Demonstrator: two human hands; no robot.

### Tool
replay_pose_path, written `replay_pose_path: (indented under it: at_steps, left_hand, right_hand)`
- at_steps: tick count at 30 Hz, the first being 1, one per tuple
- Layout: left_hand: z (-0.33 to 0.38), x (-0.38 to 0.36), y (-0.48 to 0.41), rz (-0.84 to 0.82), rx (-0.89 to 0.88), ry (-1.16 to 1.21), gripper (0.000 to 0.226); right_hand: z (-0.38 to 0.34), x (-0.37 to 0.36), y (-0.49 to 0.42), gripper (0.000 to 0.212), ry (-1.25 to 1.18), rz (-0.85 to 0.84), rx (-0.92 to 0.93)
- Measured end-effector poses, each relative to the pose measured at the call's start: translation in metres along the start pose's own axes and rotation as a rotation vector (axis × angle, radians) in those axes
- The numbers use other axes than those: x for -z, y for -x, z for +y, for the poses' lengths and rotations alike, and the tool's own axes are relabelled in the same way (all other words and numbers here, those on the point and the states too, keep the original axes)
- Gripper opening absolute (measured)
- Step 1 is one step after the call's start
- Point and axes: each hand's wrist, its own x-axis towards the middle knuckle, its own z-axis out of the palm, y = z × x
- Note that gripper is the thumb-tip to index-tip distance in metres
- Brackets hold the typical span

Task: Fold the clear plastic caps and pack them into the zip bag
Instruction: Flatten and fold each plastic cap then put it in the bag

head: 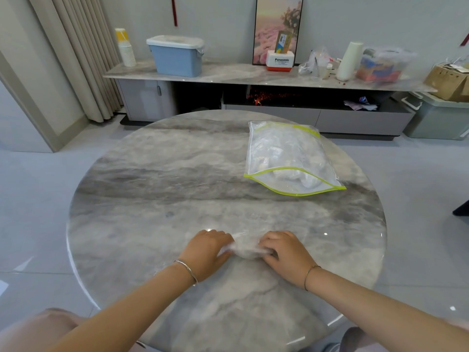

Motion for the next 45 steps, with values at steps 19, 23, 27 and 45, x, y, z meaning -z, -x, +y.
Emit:
replay_pose_path:
  at_steps: [19,23,27,45]
  left_hand:
    - [0.008,0.002,0.008,-0.165,-0.297,0.015,0.041]
    - [0.007,-0.002,0.015,-0.268,-0.238,-0.074,0.052]
    - [0.018,0.008,0.012,-0.302,-0.07,-0.097,0.077]
    - [0.013,0.028,-0.002,-0.383,0.153,0.093,0.039]
  right_hand:
    - [-0.008,-0.003,-0.007,0.03,-0.351,0.078,-0.451]
    - [-0.011,0.009,-0.005,0.03,-0.177,0.163,-0.27]
    - [-0.018,0.018,0.003,0.028,0.063,0.258,0.14]
    - [-0.018,-0.004,0.0,0.044,0.129,0.011,0.118]
